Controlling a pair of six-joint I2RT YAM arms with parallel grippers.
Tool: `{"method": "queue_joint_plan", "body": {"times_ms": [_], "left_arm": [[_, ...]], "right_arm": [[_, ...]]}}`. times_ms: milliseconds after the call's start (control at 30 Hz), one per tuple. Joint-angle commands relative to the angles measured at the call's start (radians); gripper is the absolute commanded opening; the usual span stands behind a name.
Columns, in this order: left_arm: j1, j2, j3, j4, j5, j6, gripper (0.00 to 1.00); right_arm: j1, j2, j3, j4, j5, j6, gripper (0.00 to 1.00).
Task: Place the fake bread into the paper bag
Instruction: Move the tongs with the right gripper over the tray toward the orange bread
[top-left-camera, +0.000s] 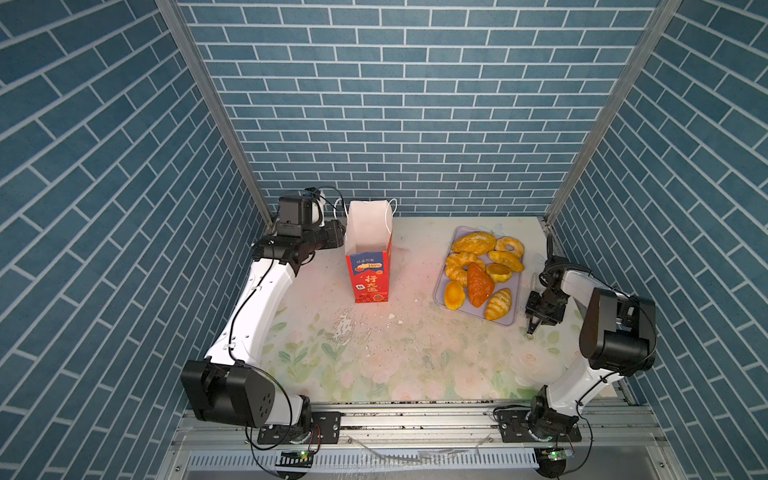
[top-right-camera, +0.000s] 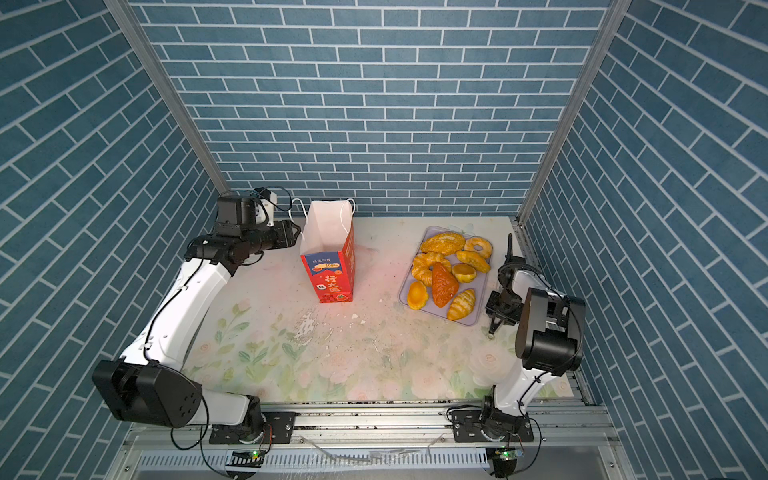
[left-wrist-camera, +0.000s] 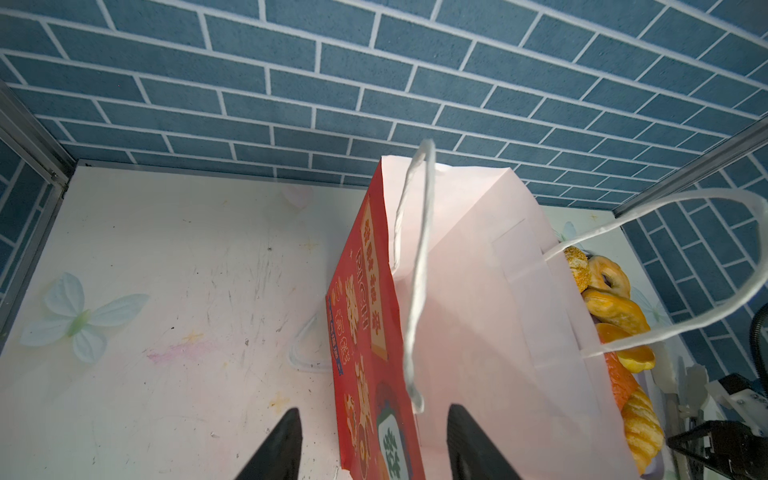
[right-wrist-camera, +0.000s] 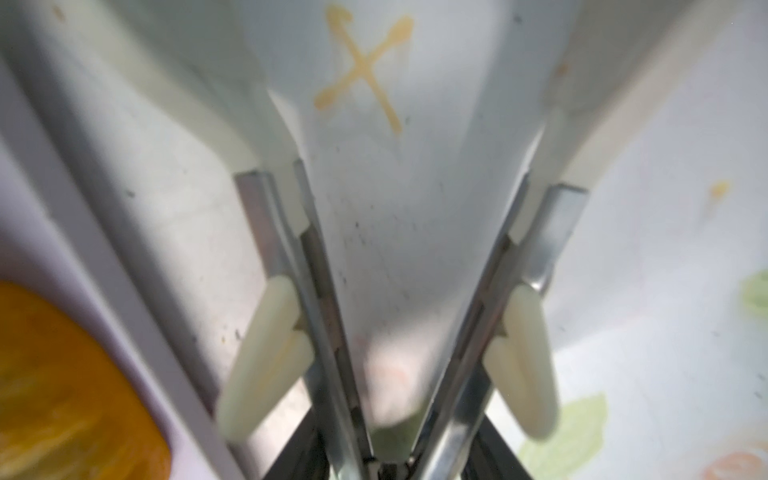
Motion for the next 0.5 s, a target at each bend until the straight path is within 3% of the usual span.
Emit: {"method": "queue_joint_plan", "body": {"times_ms": [0, 200, 467], "left_arm": [[0.008, -0.028, -0.008, 0.018, -0.001, -0.003, 0.57], [0.008, -0.046, -0.012, 0.032, 0.003, -0.016, 0.57], [0.008, -0.058, -0.007, 0.019, -0.006, -0.016, 0.57]], "right_arm": [[0.008, -0.16, 0.045, -0.111, 0.041, -0.036, 0.46], [0.068, -0.289, 0.149, -0.24, 0.051, -0.091, 0.46], [0.13, -0.345, 0.318, -0.37, 0.025, -0.157, 0.48]]}}
